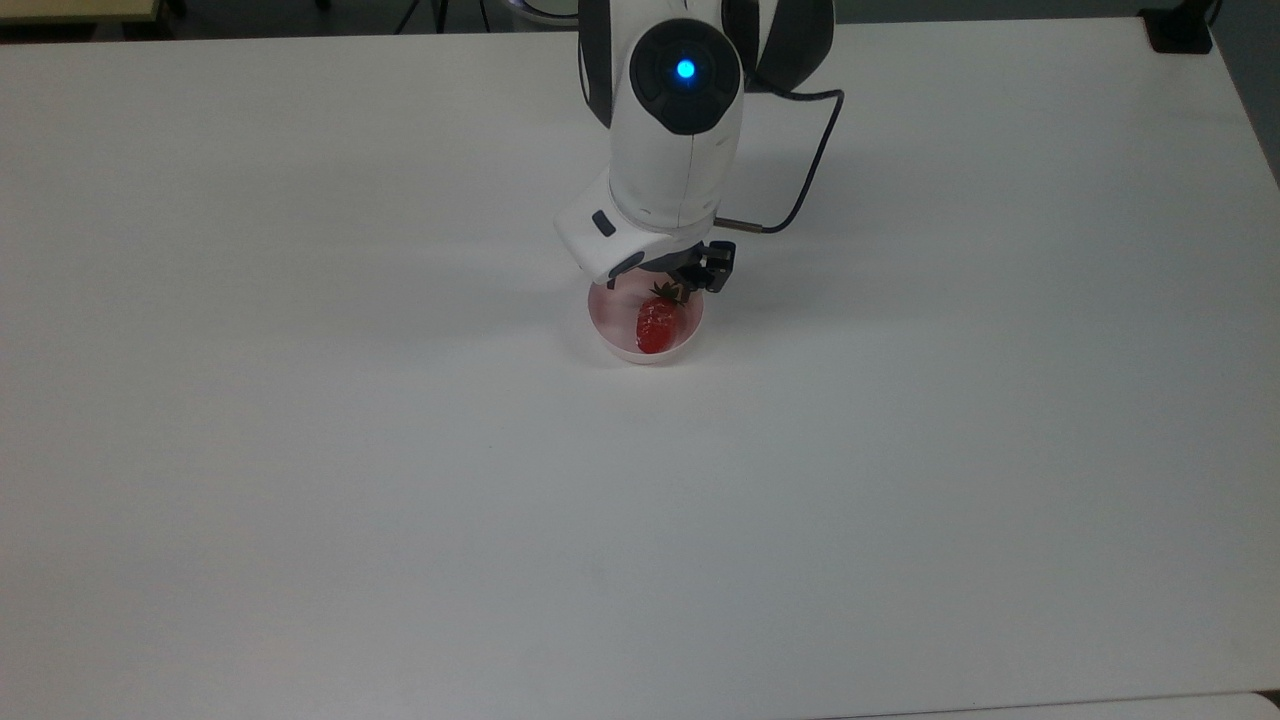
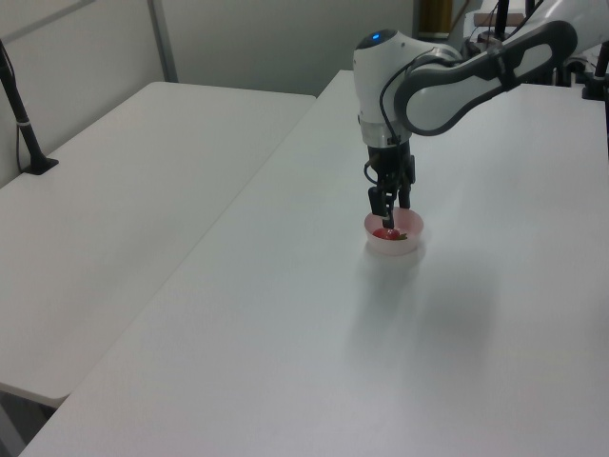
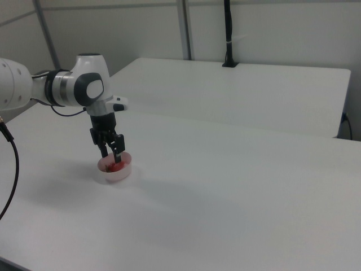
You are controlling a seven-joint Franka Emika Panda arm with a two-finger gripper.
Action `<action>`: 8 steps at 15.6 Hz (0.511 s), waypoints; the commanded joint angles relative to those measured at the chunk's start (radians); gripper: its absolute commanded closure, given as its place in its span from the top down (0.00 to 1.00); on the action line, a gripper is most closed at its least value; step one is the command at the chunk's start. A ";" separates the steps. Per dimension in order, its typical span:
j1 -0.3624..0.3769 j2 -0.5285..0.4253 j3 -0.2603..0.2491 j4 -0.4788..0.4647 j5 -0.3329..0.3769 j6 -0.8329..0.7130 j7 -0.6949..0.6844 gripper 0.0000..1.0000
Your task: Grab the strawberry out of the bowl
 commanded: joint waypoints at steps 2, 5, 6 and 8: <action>0.007 0.007 -0.008 -0.016 0.017 0.032 0.014 0.64; 0.010 0.026 -0.007 -0.016 0.017 0.038 0.014 0.58; 0.010 0.032 -0.007 -0.016 0.017 0.053 0.014 0.57; 0.025 0.047 -0.007 -0.021 0.017 0.095 0.014 0.57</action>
